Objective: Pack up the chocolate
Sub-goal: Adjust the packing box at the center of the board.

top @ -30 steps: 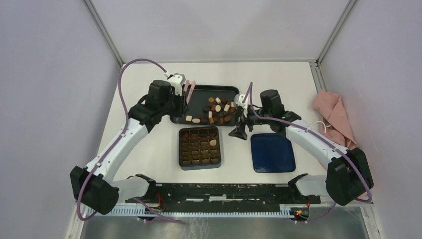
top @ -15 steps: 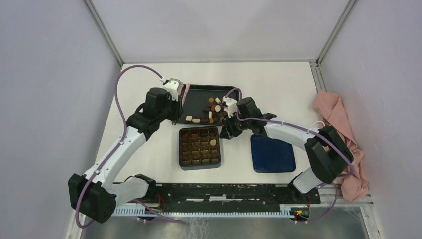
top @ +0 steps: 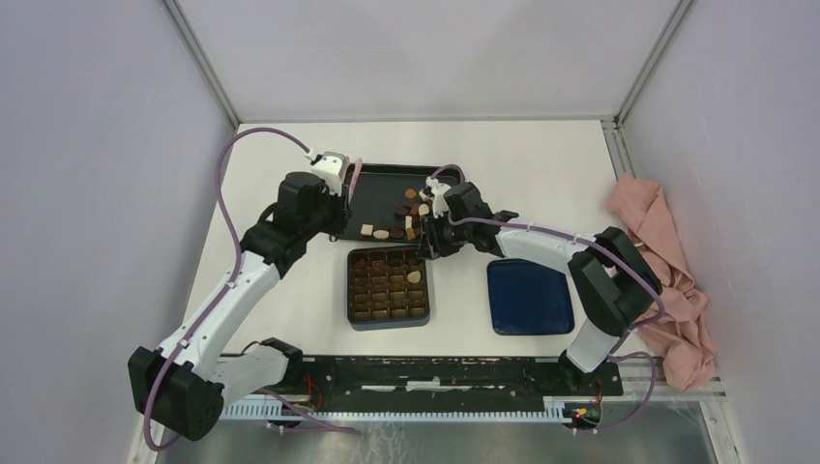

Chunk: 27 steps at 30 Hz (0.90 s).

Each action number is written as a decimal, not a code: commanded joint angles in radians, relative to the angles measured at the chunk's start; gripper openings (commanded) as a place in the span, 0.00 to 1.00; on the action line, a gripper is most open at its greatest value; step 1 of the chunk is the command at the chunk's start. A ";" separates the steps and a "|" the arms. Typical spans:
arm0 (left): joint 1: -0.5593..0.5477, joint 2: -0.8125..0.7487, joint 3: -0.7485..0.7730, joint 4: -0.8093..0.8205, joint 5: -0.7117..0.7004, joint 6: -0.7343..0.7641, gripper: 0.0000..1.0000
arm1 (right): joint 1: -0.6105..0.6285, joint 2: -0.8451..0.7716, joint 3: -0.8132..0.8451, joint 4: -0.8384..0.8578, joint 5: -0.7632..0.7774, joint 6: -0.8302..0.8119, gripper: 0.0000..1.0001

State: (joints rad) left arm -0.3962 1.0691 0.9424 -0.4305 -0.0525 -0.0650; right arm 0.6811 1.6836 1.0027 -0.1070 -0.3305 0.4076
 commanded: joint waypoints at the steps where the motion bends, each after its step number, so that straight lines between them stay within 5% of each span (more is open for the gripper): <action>1: 0.008 -0.012 0.001 0.057 -0.013 0.045 0.38 | 0.024 0.039 0.067 -0.036 0.109 0.019 0.41; 11: 0.008 -0.002 0.005 0.050 -0.006 0.048 0.38 | 0.044 0.034 0.106 -0.095 0.277 -0.060 0.27; 27: 0.009 0.006 0.004 0.050 0.003 0.050 0.38 | 0.040 -0.062 0.022 -0.019 0.322 -0.269 0.05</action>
State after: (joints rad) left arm -0.3939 1.0706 0.9421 -0.4309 -0.0513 -0.0582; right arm 0.7254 1.6997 1.0576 -0.1806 -0.0490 0.1947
